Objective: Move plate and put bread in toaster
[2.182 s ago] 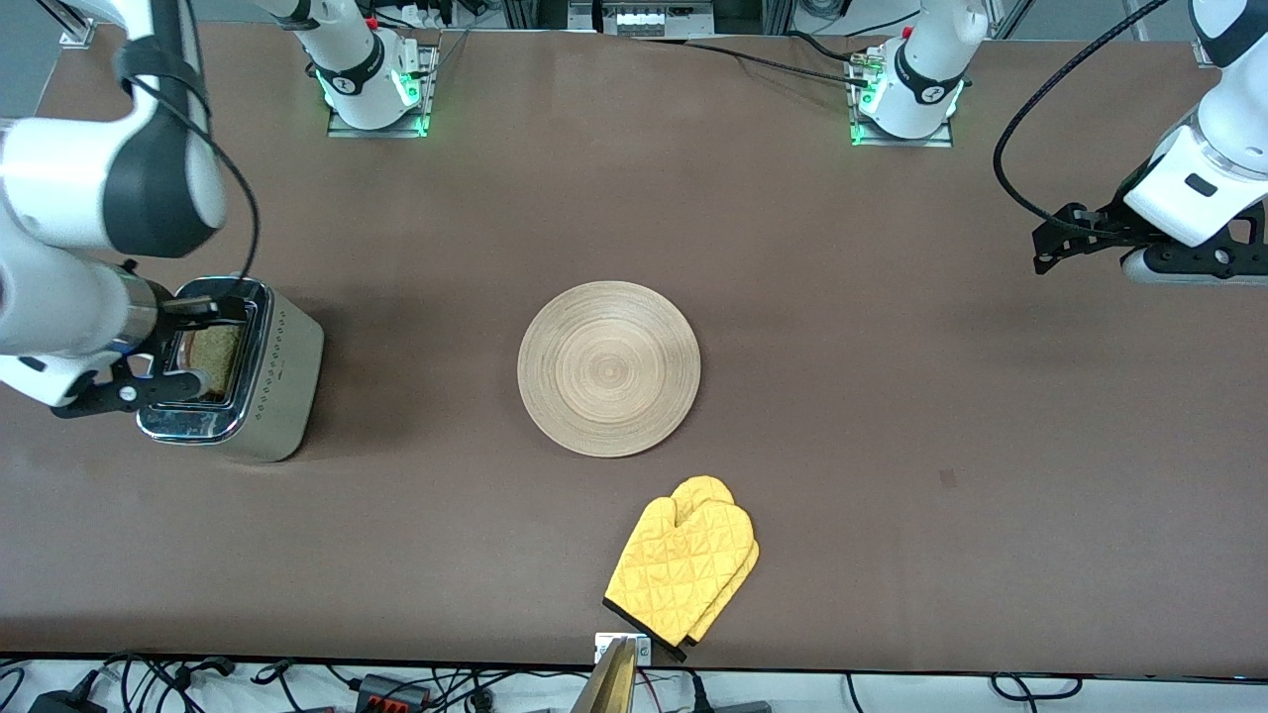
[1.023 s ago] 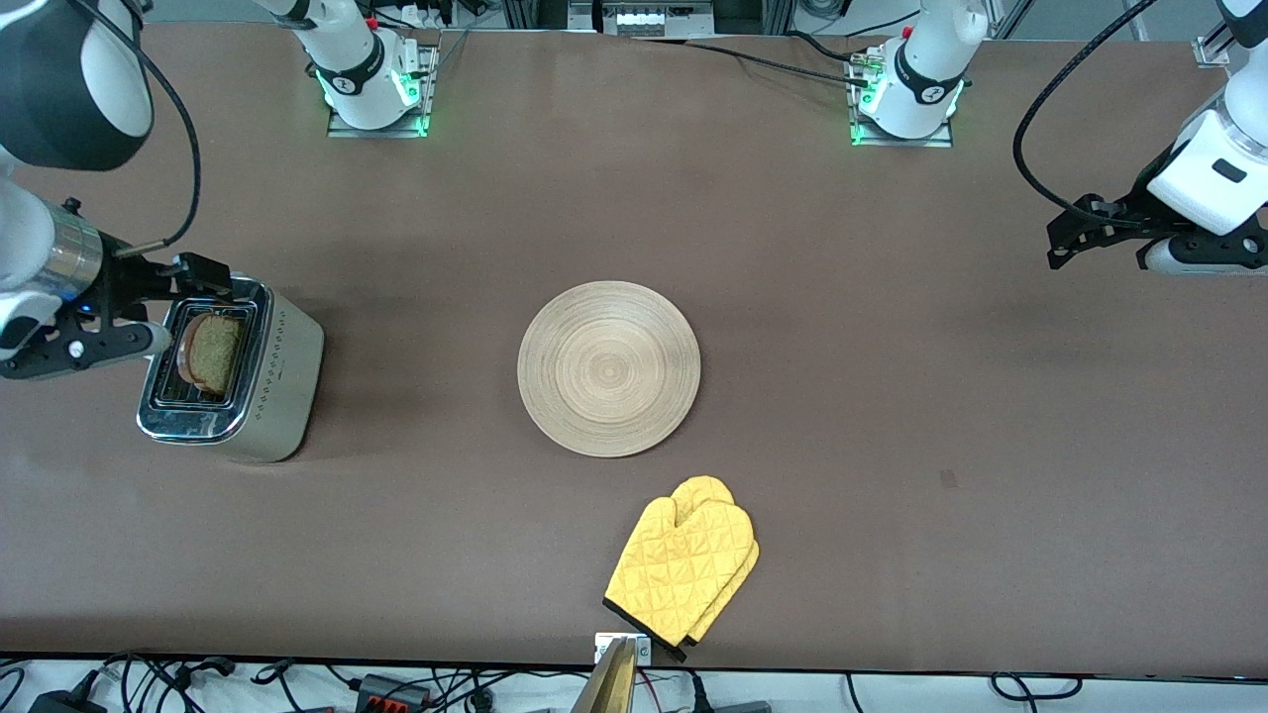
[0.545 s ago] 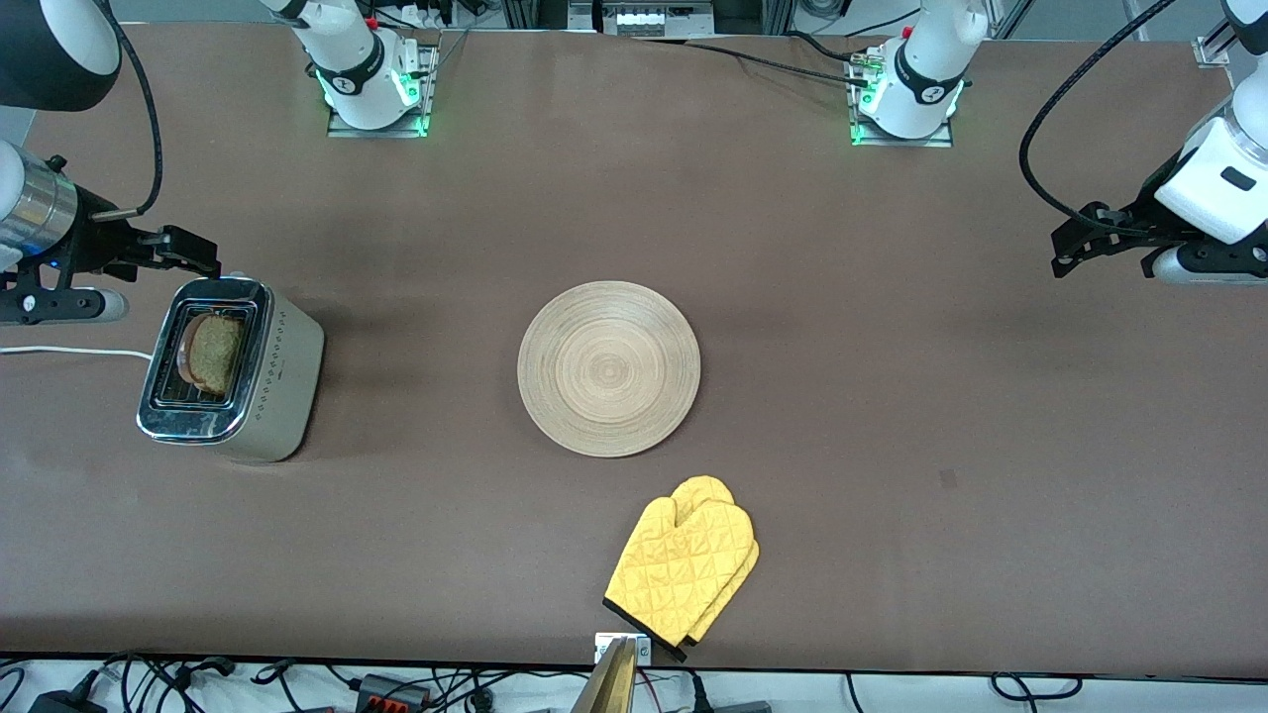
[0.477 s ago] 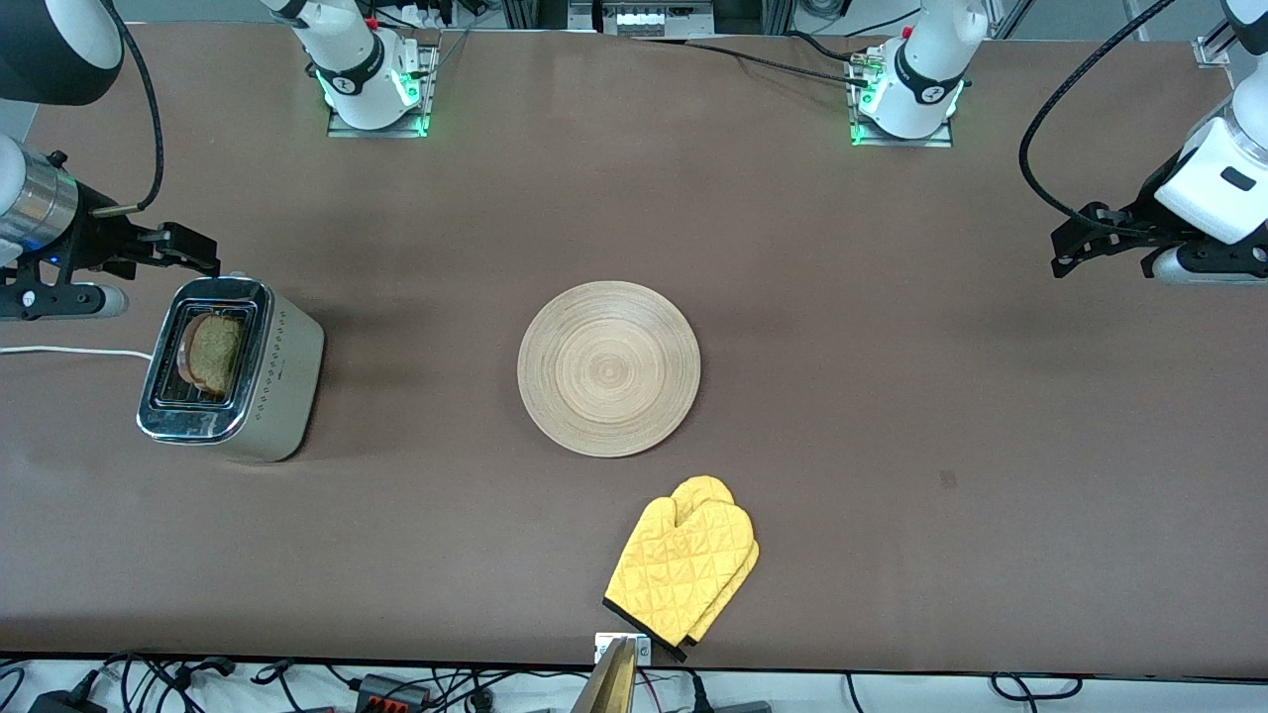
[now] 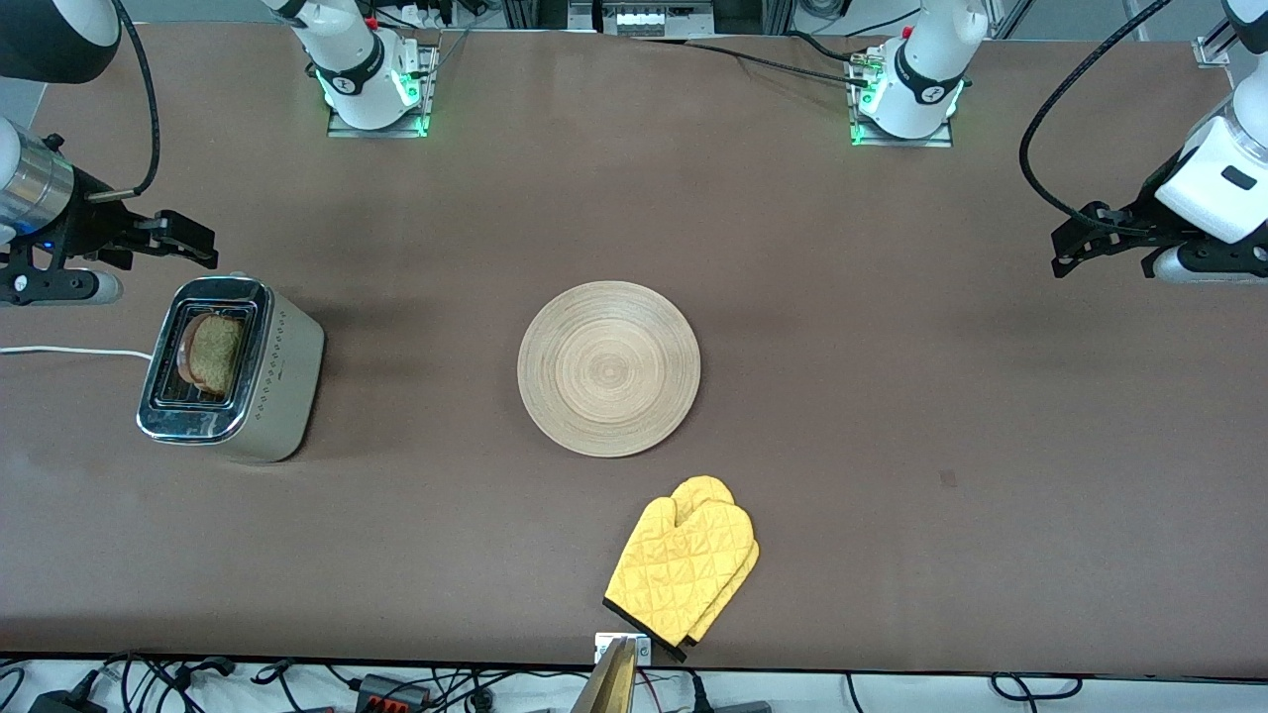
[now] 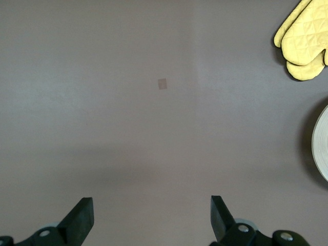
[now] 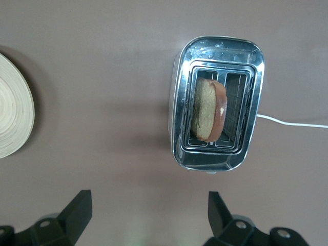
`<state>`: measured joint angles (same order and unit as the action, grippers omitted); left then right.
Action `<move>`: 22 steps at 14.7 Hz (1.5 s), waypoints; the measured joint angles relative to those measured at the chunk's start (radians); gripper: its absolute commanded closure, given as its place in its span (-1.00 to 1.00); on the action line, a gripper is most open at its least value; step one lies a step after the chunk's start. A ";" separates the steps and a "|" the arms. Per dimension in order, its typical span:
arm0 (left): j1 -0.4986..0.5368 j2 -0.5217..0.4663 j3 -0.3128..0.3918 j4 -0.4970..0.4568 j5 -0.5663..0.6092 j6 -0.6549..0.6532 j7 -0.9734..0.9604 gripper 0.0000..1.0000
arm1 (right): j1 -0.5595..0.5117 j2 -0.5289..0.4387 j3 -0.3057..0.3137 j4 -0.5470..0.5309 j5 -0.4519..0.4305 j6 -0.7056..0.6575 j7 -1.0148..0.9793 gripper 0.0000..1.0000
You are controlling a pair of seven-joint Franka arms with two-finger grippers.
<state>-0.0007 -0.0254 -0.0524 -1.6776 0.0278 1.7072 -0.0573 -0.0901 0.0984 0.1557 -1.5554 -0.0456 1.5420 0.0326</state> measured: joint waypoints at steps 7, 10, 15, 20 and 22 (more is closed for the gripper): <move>0.000 0.001 0.000 0.000 0.000 -0.001 0.000 -1.00 | -0.028 0.016 0.000 0.001 0.000 0.000 -0.001 -1.00; 0.000 0.001 0.000 0.000 0.000 -0.001 0.000 -1.00 | -0.028 0.015 0.001 0.005 0.000 -0.017 -0.001 -1.00; 0.000 0.002 0.000 0.001 0.000 -0.001 0.000 -1.00 | -0.028 0.015 0.001 0.010 0.000 -0.031 -0.001 -1.00; 0.000 0.002 0.000 0.001 0.000 -0.001 0.000 -1.00 | -0.028 0.015 0.001 0.013 0.000 -0.060 -0.001 -1.00; 0.000 0.002 0.000 0.002 0.000 -0.001 0.000 -1.00 | -0.028 0.015 0.001 0.013 0.000 -0.060 -0.001 -1.00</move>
<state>-0.0009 -0.0230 -0.0526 -1.6759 0.0278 1.7066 -0.0573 -0.1179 0.1135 0.1568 -1.5424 -0.0455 1.4822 0.0319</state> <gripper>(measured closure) 0.000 0.000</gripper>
